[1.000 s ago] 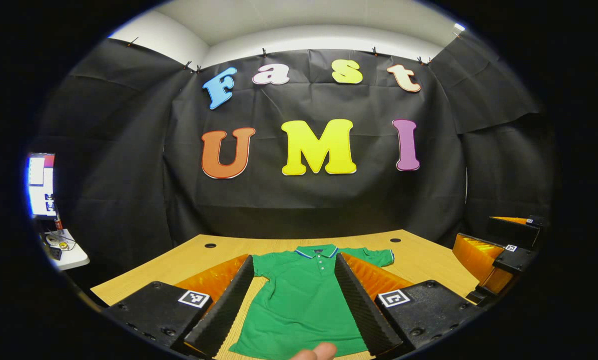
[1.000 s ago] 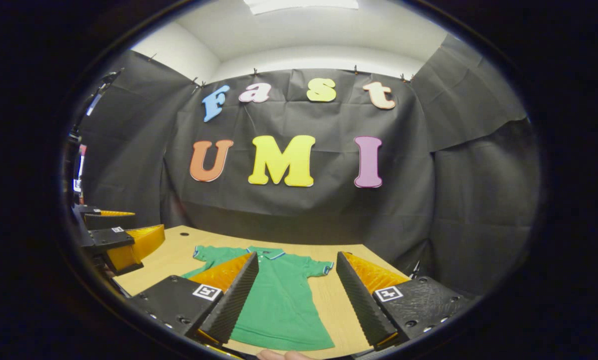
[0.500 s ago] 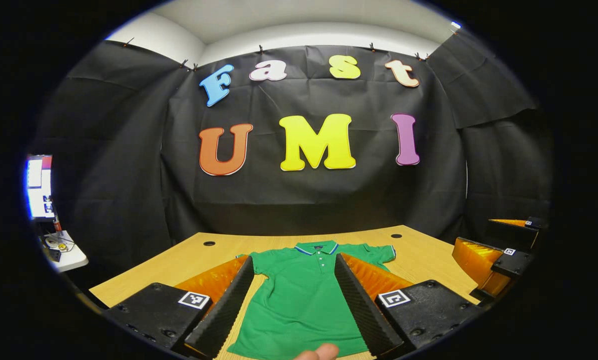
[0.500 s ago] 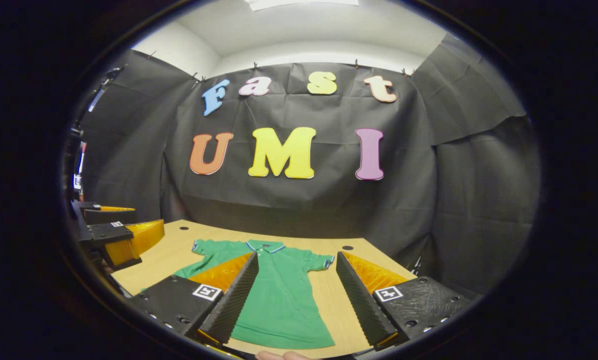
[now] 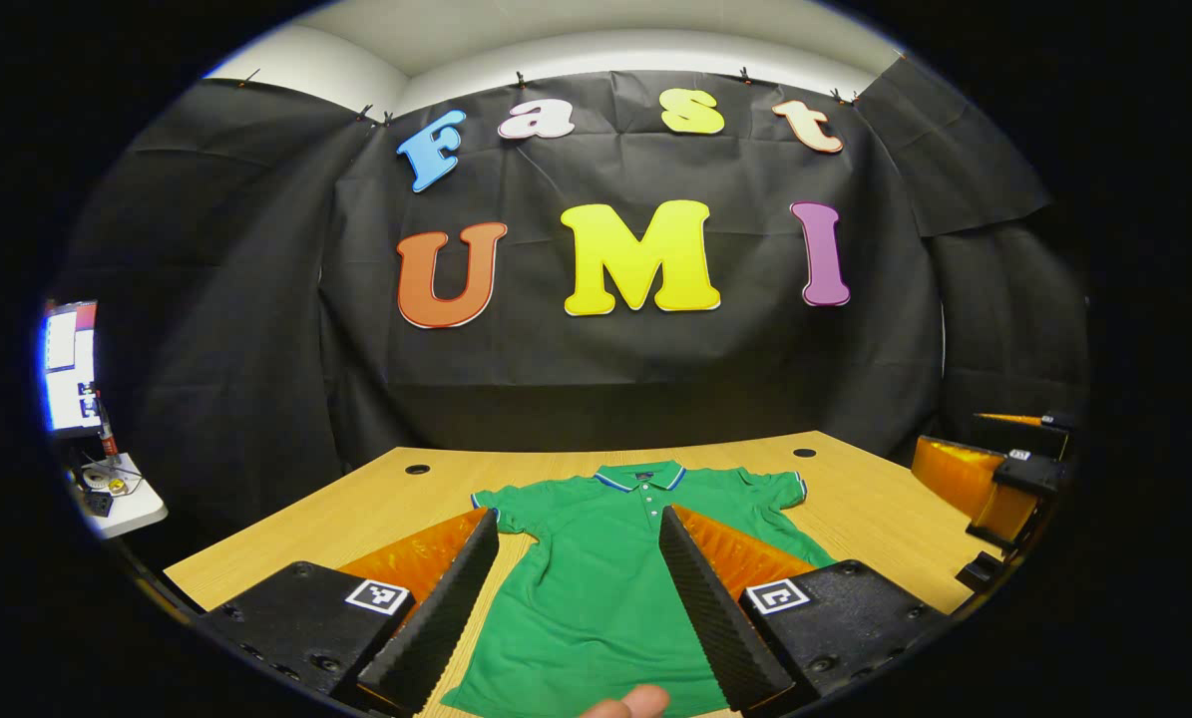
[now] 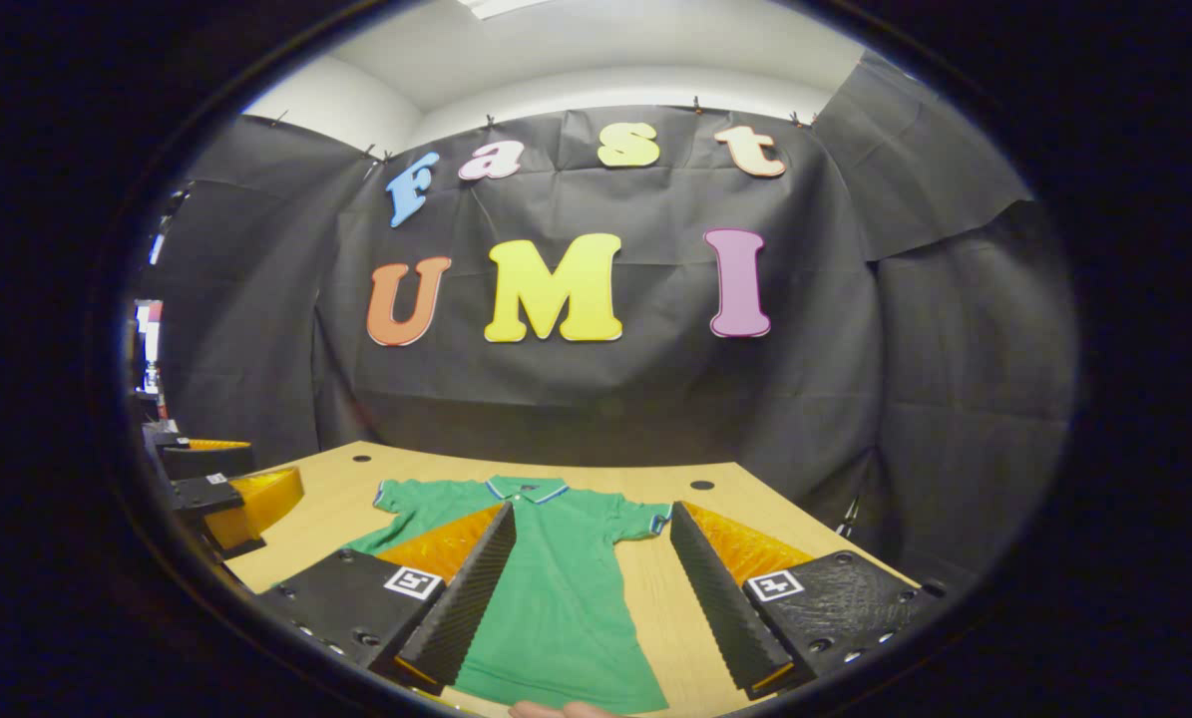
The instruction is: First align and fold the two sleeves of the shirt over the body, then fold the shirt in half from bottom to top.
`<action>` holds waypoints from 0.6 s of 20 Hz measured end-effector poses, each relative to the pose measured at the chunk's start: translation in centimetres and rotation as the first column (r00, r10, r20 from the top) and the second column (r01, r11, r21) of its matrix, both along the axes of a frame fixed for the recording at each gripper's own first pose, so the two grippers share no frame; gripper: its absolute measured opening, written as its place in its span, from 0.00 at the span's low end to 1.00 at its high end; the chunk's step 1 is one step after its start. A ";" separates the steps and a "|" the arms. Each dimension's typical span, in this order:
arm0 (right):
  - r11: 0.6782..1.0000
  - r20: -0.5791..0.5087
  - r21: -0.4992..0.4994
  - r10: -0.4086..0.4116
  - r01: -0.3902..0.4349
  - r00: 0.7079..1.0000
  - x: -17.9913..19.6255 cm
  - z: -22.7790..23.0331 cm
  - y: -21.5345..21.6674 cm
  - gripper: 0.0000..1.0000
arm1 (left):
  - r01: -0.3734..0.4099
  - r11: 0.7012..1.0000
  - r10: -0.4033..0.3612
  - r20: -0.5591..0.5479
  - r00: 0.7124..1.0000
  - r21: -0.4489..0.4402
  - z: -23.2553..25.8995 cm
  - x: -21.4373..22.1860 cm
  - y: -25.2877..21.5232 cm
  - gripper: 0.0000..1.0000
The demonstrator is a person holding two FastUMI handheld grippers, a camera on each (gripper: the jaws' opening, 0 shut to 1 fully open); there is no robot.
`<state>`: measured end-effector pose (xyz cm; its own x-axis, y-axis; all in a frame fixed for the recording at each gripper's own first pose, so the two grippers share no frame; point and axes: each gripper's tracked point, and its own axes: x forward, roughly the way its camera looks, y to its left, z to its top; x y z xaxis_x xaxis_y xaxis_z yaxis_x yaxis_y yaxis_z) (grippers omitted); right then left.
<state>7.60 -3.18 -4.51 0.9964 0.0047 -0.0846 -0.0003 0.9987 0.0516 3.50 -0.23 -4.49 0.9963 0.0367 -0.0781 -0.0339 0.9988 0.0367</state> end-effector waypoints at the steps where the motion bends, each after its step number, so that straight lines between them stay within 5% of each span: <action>1: 1.000 0.004 -0.015 -0.016 0.016 1.000 1.4 0.0 -0.6 0.95 | -0.007 1.000 0.007 0.001 1.000 0.001 -0.2 0.3 0.3 1.00; 7: 0.995 -0.076 -0.063 -0.087 0.082 0.993 13.1 -2.0 -4.4 0.96 | -0.006 0.998 0.003 -0.051 0.999 -0.066 -2.9 2.3 0.6 1.00; 12: 0.987 -0.246 -0.102 -0.147 0.125 0.958 23.2 -9.2 -7.3 0.95 | -0.027 0.998 0.020 -0.111 0.994 -0.062 -5.1 3.3 1.0 1.00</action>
<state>30.84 -10.45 -13.74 0.9332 -0.1475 -0.3276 0.1381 0.9891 -0.0518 6.79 0.76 -9.59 0.9803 0.0518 -0.1907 -0.0570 0.9981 -0.0222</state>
